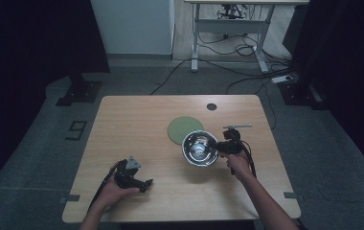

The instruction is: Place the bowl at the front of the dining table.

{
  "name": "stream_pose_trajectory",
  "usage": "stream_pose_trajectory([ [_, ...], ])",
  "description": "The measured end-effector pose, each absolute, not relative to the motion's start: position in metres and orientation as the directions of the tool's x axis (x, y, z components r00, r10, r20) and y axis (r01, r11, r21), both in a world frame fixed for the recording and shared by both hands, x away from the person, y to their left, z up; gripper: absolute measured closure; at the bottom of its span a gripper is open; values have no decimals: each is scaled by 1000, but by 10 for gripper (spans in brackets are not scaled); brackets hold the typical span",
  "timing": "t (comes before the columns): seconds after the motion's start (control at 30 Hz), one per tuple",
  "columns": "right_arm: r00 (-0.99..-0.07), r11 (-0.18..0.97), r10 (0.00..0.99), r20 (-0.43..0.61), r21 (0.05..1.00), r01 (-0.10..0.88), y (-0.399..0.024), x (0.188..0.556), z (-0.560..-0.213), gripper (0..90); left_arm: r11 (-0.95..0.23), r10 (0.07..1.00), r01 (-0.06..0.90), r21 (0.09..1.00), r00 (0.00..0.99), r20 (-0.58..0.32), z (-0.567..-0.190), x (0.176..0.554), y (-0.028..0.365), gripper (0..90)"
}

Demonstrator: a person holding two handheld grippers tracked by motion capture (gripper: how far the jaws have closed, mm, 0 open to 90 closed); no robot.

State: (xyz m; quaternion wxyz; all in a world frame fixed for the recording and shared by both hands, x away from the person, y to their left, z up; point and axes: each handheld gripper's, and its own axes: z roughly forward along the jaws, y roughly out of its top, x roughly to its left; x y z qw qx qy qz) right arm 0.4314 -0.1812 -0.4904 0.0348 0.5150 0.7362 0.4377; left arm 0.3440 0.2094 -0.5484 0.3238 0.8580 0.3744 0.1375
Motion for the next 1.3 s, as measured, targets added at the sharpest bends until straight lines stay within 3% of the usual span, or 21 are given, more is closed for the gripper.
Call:
stream_pose_trajectory([
  [1.3, -466, 95, 806, 364, 698, 710, -159, 459, -471, 869, -510, 731, 553, 659, 682, -7, -548, 344, 209, 0],
])
